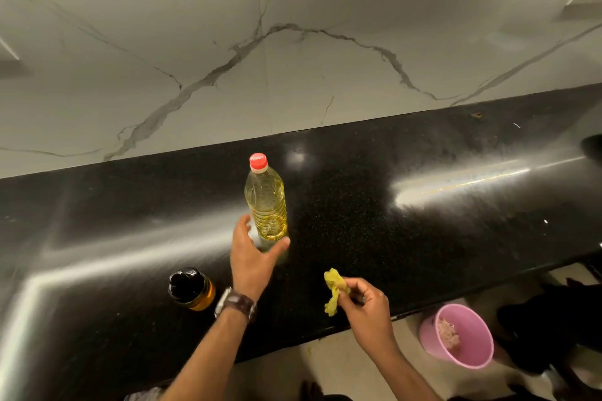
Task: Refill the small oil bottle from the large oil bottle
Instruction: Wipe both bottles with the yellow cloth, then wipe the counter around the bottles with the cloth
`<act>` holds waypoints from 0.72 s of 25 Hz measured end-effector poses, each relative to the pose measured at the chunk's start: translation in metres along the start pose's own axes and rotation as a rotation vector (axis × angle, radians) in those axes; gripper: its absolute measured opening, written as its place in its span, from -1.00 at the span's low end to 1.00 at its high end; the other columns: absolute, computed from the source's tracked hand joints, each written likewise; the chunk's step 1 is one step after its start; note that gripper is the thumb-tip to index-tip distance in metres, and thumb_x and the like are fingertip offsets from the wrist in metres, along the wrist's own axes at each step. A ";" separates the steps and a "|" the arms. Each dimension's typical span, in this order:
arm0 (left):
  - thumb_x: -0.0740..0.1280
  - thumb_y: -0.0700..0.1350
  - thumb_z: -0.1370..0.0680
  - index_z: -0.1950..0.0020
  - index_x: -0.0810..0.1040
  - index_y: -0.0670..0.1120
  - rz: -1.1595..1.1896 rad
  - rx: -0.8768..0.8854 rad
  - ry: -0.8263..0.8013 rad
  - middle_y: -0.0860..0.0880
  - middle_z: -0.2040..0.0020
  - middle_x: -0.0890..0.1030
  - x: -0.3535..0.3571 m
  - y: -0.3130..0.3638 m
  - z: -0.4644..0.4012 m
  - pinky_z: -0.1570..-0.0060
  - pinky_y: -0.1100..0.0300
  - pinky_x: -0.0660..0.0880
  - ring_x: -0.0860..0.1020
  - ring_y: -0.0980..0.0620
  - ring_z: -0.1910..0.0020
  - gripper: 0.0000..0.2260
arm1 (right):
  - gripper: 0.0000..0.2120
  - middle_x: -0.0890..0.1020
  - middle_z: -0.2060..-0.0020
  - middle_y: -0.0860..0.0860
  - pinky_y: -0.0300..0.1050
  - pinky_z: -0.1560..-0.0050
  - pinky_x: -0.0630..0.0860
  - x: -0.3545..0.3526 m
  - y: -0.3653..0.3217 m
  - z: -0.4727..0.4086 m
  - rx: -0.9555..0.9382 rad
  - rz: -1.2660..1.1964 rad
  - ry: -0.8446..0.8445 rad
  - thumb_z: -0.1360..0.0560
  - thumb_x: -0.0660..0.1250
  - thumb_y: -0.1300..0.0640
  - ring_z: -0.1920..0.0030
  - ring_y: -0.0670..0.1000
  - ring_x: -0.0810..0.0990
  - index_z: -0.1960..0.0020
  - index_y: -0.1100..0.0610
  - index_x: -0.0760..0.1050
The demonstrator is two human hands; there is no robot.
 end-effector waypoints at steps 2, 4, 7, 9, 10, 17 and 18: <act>0.61 0.12 -0.42 -0.58 0.31 0.00 -0.139 0.111 -0.061 0.06 -0.48 0.43 0.006 -0.007 0.050 -0.42 0.09 0.39 0.40 0.10 -0.43 -0.18 | -0.75 0.74 0.02 -0.16 -0.18 -0.07 0.66 -0.003 -0.008 -0.011 -0.109 0.108 0.043 -0.56 0.44 0.30 -0.01 -0.19 0.71 -0.14 0.01 0.70; 0.48 0.26 -0.49 -0.61 0.29 -0.06 -0.351 0.242 -0.148 -0.01 -0.56 0.39 0.016 -0.028 0.098 -0.50 0.04 0.34 0.34 0.02 -0.55 -0.18 | -0.68 0.68 -0.19 -0.13 -0.24 -0.25 0.58 0.007 -0.017 -0.018 -0.299 0.328 0.029 -0.57 0.41 0.30 -0.19 -0.20 0.65 -0.29 0.07 0.65; 0.20 0.41 -0.59 -0.62 0.25 -0.13 -0.634 0.358 -0.256 -0.09 -0.61 0.34 0.026 -0.070 0.134 -0.56 -0.05 0.22 0.22 -0.05 -0.62 -0.20 | -0.56 0.56 -0.41 -0.01 -0.14 -0.53 0.31 0.063 -0.010 -0.003 -0.586 0.821 -0.178 -0.58 0.33 0.22 -0.41 -0.01 0.55 -0.45 0.15 0.52; 0.11 0.40 -0.64 -0.65 0.19 -0.16 -0.697 0.408 -0.305 -0.12 -0.65 0.24 0.028 -0.084 0.142 -0.56 -0.04 0.07 0.12 -0.07 -0.65 -0.20 | -0.43 0.40 -0.54 0.13 0.07 -0.54 0.14 0.105 0.006 0.022 -0.710 1.032 -0.375 -0.56 0.19 0.06 -0.52 0.12 0.43 -0.53 0.24 0.41; 0.09 0.37 -0.66 -0.67 0.14 -0.17 -0.695 0.436 -0.307 -0.13 -0.67 0.18 0.028 -0.086 0.143 -0.58 -0.02 0.00 0.07 -0.06 -0.67 -0.22 | -0.36 0.31 -0.58 0.17 0.10 -0.53 0.08 0.121 0.011 0.030 -0.729 1.069 -0.461 -0.55 0.15 0.01 -0.57 0.15 0.32 -0.56 0.27 0.32; 0.11 0.31 -0.68 -0.68 0.07 -0.16 -0.700 0.440 -0.265 -0.14 -0.67 0.13 0.025 -0.082 0.142 -0.63 0.05 -0.13 -0.03 -0.02 -0.68 -0.25 | -0.24 0.01 -0.65 0.21 0.19 -0.60 0.20 0.137 -0.003 -0.031 -0.564 1.194 -0.548 -0.53 -0.01 -0.06 -0.66 0.19 0.03 -0.65 0.28 0.06; 0.10 0.32 -0.68 -0.68 0.05 -0.15 -0.709 0.440 -0.269 -0.13 -0.67 0.13 0.025 -0.083 0.142 -0.63 0.05 -0.12 -0.03 -0.02 -0.69 -0.25 | -0.23 -0.07 -0.66 0.19 0.16 -0.62 0.14 0.118 0.004 -0.028 -0.518 1.182 -0.512 -0.54 -0.03 -0.07 -0.67 0.17 -0.03 -0.66 0.27 -0.02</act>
Point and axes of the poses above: each hand's wrist, its own z-axis away from the middle knuckle, its own x-axis out of the palm, y = z × x, the point moved 9 cm from there along -z, towards the middle knuckle
